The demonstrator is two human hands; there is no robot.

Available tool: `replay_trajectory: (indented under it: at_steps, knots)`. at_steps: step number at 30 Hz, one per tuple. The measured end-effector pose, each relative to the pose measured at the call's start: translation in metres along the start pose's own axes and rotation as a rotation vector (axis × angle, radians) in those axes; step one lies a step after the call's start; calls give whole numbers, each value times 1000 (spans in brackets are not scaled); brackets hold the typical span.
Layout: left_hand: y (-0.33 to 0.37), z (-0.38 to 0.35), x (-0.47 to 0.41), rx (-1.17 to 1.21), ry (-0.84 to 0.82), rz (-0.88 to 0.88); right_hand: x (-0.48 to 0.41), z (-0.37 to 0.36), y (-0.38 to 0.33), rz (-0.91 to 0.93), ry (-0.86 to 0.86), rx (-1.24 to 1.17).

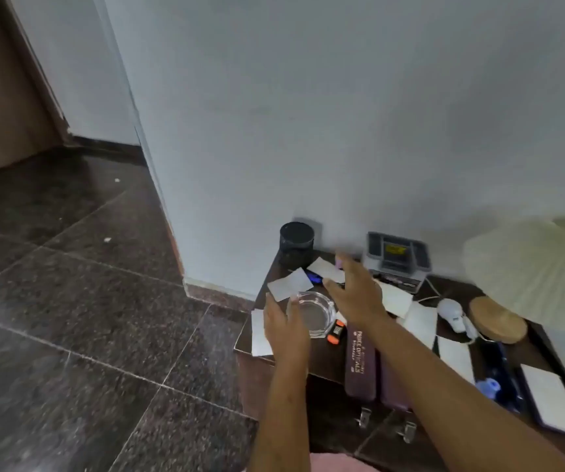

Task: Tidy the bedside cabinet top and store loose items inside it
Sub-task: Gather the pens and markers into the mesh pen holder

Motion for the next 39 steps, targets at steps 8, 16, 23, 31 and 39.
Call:
replay_trajectory:
  at_steps: [8, 16, 23, 31, 39]
  knots:
    - [35, -5, -35, 123, -88, -94, -127, -39, 0, -82, 29, -243]
    - [29, 10, -41, -99, -46, -94, -164, -95, -6, -63, -139, 133]
    - [25, 3, -37, -210, -70, -118, -149, -59, -3, -48, 98, -172]
    - [15, -21, -11, 299, -244, 107, -46, -2, 15, -375, 136, -1202]
    - [27, -66, 59, 467, -441, -73, 95, 12, 39, -589, -53, -1813]
Point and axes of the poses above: each hand's wrist, its own x-axis away from the middle knuckle, its own z-axis out of the back of the hand, y = z × x, the point moved 7 cm from there along -x, towards the middle knuckle, and after that the axes turned 7 degrees about -x, right-handed, at the moved point
